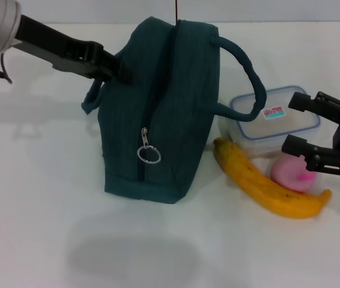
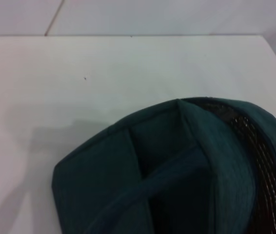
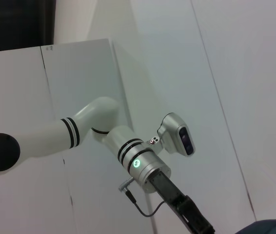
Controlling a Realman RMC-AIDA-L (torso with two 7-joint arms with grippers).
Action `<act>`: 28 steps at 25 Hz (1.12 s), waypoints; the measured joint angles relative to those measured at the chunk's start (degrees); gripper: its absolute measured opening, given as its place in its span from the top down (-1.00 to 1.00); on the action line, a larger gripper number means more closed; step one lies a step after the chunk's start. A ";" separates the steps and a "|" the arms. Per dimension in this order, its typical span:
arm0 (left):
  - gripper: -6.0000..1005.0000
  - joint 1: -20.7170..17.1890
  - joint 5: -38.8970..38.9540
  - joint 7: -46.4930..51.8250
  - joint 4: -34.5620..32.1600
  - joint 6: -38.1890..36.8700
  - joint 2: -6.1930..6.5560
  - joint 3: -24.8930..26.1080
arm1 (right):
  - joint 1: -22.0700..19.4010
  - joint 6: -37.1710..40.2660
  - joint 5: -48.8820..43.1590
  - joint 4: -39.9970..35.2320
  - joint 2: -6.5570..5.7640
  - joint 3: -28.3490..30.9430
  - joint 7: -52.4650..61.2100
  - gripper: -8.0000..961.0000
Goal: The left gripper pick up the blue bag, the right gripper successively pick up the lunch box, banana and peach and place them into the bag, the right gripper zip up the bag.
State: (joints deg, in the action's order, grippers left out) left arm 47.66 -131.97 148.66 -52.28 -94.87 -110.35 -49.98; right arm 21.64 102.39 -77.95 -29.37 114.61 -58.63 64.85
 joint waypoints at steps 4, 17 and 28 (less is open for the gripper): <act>0.14 0.38 0.02 -0.28 0.61 0.04 -0.11 -0.28 | -0.02 0.00 0.07 0.48 -0.06 0.00 -0.08 -0.84; 0.83 -0.25 1.08 1.01 0.63 0.30 -1.02 4.71 | -0.14 0.00 0.15 3.14 -0.01 2.71 -0.08 -0.84; 0.88 -4.00 7.12 1.69 0.70 0.31 -1.91 4.81 | 0.04 -0.15 7.63 13.56 0.38 9.72 0.54 -0.85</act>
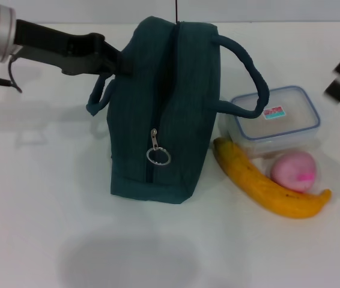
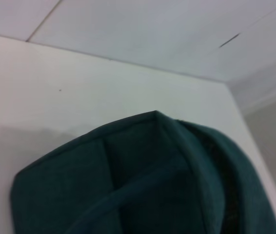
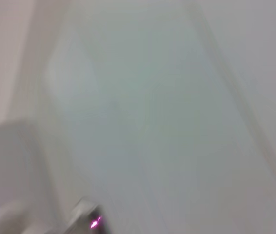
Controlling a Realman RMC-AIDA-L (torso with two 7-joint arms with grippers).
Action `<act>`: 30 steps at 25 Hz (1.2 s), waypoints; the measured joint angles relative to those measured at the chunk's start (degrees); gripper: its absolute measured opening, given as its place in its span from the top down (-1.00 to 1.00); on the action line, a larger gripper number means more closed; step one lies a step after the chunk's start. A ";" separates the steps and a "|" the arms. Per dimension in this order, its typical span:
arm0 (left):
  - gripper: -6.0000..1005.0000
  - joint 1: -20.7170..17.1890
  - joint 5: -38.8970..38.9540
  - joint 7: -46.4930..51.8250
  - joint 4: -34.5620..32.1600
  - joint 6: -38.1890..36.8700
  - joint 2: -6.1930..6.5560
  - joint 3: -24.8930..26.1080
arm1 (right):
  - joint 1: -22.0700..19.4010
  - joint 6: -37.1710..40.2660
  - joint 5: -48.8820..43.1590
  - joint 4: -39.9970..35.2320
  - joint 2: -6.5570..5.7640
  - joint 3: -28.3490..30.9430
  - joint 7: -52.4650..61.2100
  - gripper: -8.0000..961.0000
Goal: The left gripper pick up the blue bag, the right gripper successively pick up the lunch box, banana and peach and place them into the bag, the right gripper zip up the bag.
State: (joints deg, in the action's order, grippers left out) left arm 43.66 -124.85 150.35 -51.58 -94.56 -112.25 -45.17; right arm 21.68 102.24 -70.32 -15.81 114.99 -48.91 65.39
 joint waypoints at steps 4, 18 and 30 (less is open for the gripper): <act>0.88 -1.91 3.81 -0.20 0.00 0.04 0.20 0.00 | -0.65 -2.00 3.87 5.69 0.08 5.57 1.35 -0.84; 0.88 -3.31 5.63 -2.86 -0.05 0.59 -1.13 -0.01 | 1.39 -26.97 7.00 13.65 0.72 11.12 16.85 -0.81; 0.88 -3.63 6.21 -5.24 -0.04 0.61 -2.05 -0.01 | 7.82 -32.99 6.85 20.50 1.18 9.80 18.11 -0.81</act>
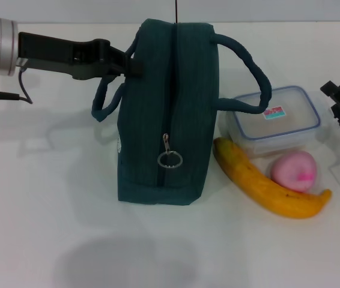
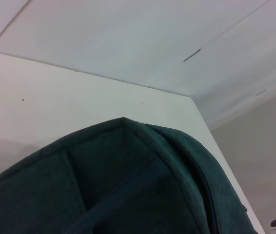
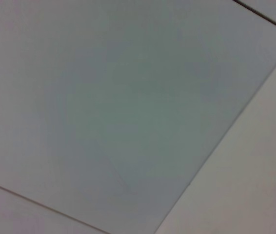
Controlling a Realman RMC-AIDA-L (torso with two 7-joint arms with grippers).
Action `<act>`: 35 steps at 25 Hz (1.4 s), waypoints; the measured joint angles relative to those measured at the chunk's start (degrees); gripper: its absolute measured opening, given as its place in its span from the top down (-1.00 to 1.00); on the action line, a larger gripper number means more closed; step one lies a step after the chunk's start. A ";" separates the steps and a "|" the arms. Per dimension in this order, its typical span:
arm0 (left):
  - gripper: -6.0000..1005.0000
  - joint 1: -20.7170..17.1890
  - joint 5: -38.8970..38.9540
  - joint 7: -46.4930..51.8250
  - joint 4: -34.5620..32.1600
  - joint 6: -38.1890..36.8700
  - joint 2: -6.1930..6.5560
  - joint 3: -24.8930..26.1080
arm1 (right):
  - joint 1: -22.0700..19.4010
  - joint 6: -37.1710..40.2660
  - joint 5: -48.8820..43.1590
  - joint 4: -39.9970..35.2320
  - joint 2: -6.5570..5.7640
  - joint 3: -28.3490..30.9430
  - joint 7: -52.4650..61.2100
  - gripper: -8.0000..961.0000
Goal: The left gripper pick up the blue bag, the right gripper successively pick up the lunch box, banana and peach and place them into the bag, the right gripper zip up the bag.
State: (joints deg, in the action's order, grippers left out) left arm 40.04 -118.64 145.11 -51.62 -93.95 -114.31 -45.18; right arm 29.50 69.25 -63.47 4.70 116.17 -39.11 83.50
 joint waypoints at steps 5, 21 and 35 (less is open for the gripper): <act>0.88 -0.11 0.07 -1.25 0.03 0.00 -0.04 0.00 | 1.38 -0.39 0.14 2.06 0.02 0.29 0.72 -0.67; 0.88 -0.57 0.08 -1.94 0.04 -0.08 -0.13 0.00 | 2.97 -0.50 -0.04 2.59 0.02 -0.21 2.27 -0.36; 0.88 -0.58 0.07 -3.06 0.04 -0.11 -0.20 0.00 | 2.73 1.08 -4.40 1.87 0.02 0.32 2.60 0.51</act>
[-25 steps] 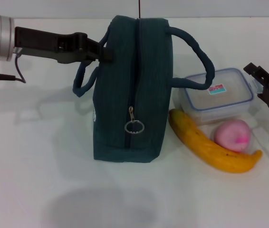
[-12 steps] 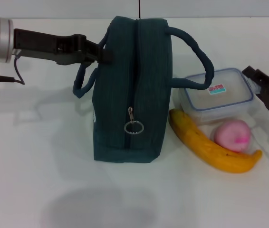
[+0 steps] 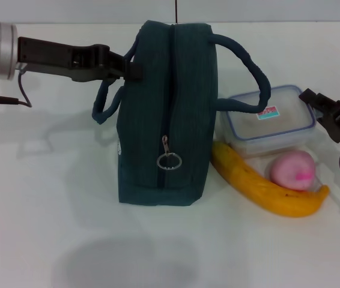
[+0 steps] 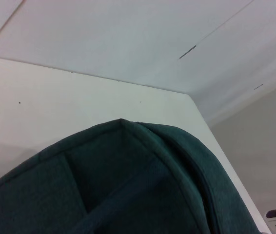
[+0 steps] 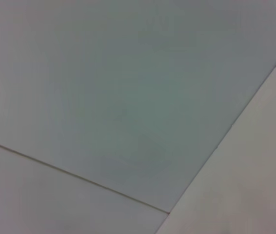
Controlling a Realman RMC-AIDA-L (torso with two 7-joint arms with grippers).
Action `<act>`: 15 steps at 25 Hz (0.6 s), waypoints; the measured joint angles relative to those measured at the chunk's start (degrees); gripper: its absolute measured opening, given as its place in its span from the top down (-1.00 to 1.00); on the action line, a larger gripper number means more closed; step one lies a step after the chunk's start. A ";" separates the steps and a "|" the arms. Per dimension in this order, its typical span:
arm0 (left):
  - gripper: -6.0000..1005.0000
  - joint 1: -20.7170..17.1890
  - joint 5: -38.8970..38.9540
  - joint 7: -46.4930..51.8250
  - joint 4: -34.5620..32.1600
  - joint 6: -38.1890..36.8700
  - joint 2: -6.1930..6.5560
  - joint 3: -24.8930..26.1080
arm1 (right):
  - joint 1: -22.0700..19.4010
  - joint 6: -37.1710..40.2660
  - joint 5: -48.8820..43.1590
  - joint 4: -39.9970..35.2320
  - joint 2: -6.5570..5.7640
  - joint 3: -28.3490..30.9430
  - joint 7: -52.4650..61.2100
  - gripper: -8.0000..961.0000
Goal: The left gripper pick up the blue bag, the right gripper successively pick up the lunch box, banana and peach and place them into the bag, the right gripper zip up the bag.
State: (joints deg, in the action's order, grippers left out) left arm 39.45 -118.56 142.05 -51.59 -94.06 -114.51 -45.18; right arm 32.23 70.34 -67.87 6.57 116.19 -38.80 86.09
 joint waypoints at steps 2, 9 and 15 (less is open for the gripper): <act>0.88 -0.17 0.20 -0.08 0.00 -0.02 -0.01 0.00 | -0.08 0.38 0.10 0.00 0.00 0.01 0.99 0.54; 0.88 -0.36 0.96 0.07 0.00 -0.09 -0.02 0.00 | -1.59 3.65 0.47 -1.10 -0.02 0.11 3.76 0.55; 0.88 -0.21 1.42 0.14 0.00 -0.16 -0.02 0.00 | -2.56 4.53 0.56 -2.00 0.00 0.13 9.35 0.55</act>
State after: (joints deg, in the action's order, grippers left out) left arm 39.24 -117.15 142.19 -51.59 -94.22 -114.53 -45.18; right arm 29.67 74.87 -67.31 4.56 116.19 -38.67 95.44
